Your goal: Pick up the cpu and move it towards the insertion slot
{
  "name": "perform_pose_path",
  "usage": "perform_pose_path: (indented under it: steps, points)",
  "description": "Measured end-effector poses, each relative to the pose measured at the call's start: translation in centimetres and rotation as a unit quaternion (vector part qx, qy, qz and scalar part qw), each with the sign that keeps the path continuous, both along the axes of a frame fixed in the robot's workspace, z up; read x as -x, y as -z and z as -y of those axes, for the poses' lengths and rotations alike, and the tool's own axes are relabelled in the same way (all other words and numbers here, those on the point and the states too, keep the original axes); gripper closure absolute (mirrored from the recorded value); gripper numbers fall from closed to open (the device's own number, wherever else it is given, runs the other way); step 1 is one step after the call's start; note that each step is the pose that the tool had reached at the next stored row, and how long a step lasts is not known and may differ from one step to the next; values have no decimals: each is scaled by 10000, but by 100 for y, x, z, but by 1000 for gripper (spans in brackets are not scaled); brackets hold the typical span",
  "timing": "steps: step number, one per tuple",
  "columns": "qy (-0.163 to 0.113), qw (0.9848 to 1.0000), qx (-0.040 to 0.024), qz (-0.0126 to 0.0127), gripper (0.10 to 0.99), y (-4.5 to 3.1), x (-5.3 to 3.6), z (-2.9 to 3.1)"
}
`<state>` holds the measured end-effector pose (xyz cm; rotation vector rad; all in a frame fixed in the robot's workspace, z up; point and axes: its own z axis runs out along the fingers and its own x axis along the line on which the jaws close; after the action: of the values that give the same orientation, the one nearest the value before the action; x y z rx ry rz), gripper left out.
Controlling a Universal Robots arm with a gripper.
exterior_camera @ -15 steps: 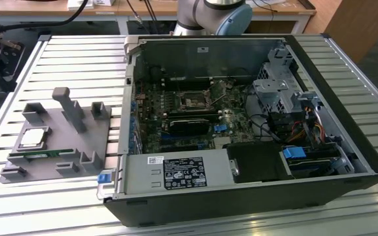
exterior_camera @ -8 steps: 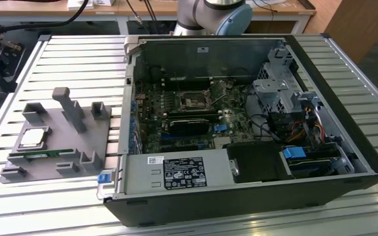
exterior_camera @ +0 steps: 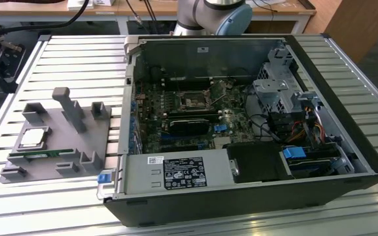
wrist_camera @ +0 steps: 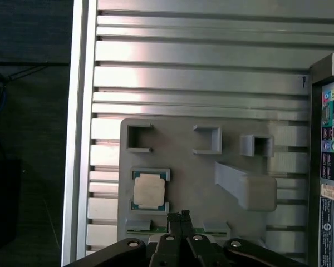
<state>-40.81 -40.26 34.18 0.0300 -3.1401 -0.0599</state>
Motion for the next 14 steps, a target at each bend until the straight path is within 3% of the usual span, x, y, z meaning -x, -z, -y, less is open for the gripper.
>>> perform_pose_path:
  steps: [14]
  points:
    - [0, 10000, 0, -1, 980, 48, 49, 0]
